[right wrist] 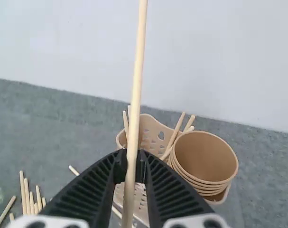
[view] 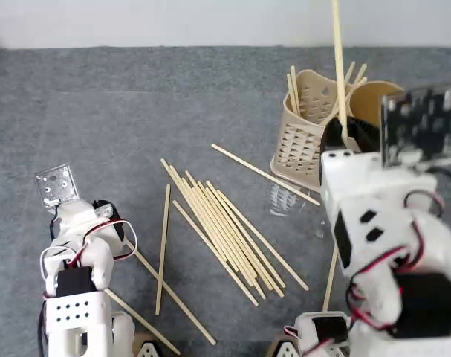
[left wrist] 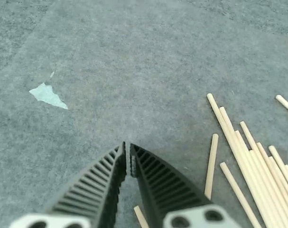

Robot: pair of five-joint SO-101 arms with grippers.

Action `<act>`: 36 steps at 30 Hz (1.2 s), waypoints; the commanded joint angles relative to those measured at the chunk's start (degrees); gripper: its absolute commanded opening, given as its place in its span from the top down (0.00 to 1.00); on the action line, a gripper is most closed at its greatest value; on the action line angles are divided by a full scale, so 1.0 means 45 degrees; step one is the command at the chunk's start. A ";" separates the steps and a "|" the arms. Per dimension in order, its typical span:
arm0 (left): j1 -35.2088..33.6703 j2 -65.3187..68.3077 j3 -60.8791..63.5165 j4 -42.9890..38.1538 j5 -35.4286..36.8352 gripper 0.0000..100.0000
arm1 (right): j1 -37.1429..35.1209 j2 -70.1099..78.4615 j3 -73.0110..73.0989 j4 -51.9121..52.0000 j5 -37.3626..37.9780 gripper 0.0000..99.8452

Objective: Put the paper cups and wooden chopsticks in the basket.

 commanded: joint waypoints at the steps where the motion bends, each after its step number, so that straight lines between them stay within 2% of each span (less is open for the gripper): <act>1: 0.0000 -0.0234 -0.0088 -0.0274 -0.0176 0.98 | 0.0049 -0.3018 0.3985 -0.3389 -0.0195 0.99; 7: 0.0000 -0.0234 -0.0088 -0.0274 -0.0176 0.98 | 0.0225 -0.6984 1.0667 -1.0696 -0.0176 0.99; 12: 0.0000 -0.0234 -0.0088 -0.0274 -0.0176 0.98 | 0.0186 -0.6359 1.2894 -1.4935 -0.0195 0.99; 27: 0.0020 -0.0234 -0.0088 -0.0274 -0.0176 0.98 | 0.0264 0.3976 1.3284 -2.6950 -0.0117 0.99; 33: 0.0020 -0.0234 -0.0088 -0.0274 -0.0176 0.98 | 0.0674 0.7258 1.3226 -3.0193 -0.0098 0.99; 36: 0.0020 -0.0234 -0.0088 -0.0274 -0.0176 0.98 | 0.1104 0.8449 1.2913 -3.1072 -0.0098 0.99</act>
